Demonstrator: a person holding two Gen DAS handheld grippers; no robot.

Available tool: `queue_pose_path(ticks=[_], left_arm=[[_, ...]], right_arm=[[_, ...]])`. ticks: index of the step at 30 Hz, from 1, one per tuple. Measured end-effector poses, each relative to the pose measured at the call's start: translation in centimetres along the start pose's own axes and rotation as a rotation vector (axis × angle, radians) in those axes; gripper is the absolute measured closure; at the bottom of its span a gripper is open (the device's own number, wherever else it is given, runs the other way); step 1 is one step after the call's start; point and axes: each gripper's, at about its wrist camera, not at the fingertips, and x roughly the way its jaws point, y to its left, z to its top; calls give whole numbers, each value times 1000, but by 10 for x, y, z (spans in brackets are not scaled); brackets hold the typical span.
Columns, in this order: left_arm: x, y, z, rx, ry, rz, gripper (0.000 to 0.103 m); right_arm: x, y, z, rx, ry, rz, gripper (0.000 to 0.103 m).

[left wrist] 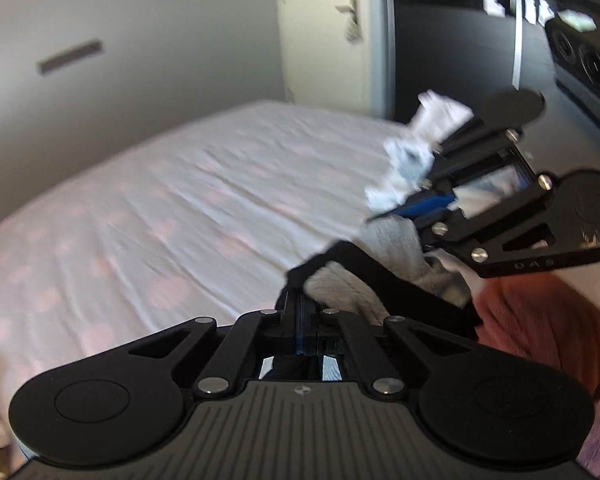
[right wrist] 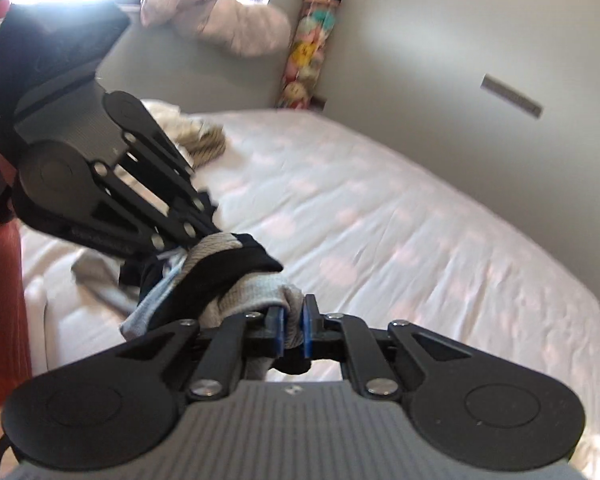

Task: Fold clothes

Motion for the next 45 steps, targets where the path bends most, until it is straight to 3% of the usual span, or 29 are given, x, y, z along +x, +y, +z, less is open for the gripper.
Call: queue_pose_path(ticks=[5, 10, 15, 20, 26, 32, 36, 38, 45], left_arm=[[-69, 20, 33, -25, -125, 141, 103], [-103, 17, 45, -1, -173, 187, 103], [-95, 10, 26, 15, -99, 245, 103], [-65, 37, -10, -54, 30, 279, 103], [-34, 60, -51, -99, 165, 212, 103], [-2, 43, -85, -32, 234, 65, 103], [22, 16, -95, 40, 261, -8, 85], [34, 2, -100, 76, 275, -44, 85], [77, -47, -118, 203, 321, -173, 84]], right_arm=[[-47, 7, 46, -44, -157, -101, 93], [-91, 2, 93, -67, -296, -154, 93], [-79, -2, 97, -63, -203, -181, 93], [-7, -22, 52, 14, -12, -137, 93], [66, -42, -18, 143, 184, -129, 93], [123, -69, -46, 270, 252, -148, 89], [142, -83, -61, 292, 286, -138, 86], [149, -88, -66, 298, 295, -130, 85], [159, -103, -80, 311, 309, -113, 64]])
